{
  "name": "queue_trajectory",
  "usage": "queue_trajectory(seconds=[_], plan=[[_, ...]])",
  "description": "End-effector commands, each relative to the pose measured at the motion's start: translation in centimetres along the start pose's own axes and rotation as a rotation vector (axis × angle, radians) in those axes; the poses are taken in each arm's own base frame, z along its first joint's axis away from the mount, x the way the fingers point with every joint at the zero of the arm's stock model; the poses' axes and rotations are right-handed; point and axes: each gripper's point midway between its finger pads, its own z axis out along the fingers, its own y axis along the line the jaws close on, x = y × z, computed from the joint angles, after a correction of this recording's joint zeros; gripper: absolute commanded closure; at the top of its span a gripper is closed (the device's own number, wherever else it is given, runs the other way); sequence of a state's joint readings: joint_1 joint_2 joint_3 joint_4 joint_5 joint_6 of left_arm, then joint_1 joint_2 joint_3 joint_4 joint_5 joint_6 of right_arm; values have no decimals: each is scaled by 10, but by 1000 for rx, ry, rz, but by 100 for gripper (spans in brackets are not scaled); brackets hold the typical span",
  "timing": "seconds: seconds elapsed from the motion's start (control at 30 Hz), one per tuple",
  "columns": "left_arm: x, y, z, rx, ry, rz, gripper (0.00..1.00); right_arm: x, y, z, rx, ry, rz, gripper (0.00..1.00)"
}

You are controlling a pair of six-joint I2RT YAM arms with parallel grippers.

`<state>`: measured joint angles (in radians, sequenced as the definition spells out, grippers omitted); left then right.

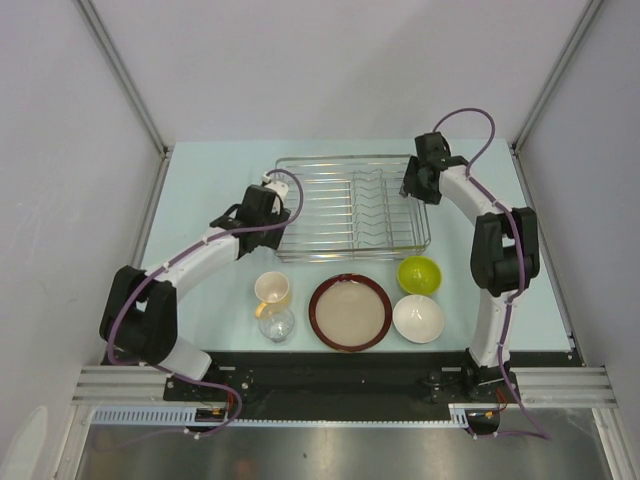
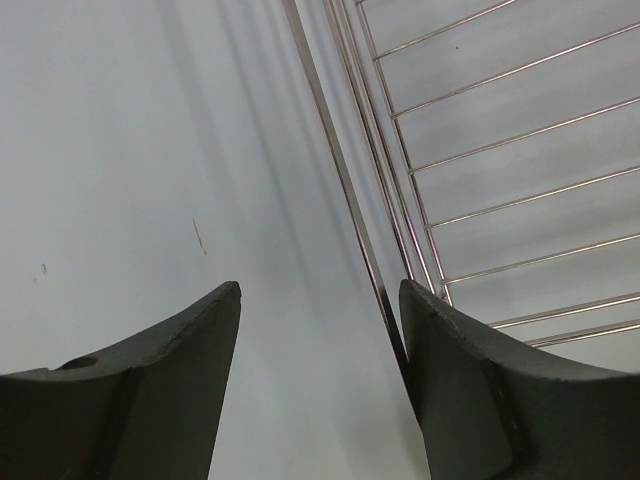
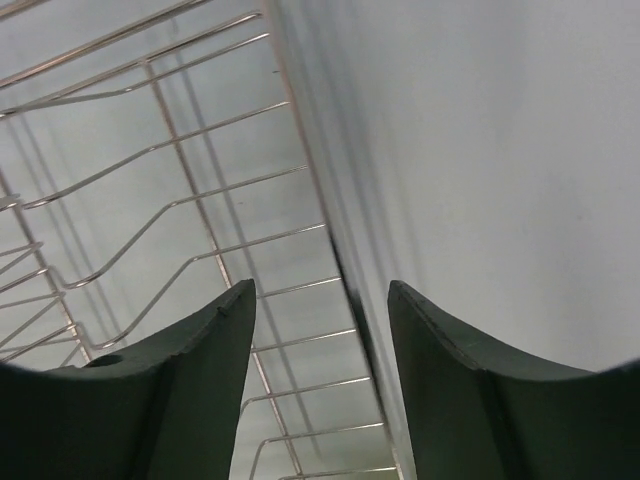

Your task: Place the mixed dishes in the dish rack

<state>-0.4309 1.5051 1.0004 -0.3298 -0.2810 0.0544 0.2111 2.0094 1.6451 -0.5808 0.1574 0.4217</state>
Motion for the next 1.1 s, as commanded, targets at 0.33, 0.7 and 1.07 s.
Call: queue_trajectory(seconds=[0.33,0.7,1.07], plan=[[19,34,-9,-27,79,-14,30,-27,40,-40,-99,-85,-57,25],[-46,54,-62,-42,-84,-30,0,-65,49,-102,-96,-231,-79,11],[-14,36,-149,161,-174,134,0,13,33,-205,-212,-203,-81,17]])
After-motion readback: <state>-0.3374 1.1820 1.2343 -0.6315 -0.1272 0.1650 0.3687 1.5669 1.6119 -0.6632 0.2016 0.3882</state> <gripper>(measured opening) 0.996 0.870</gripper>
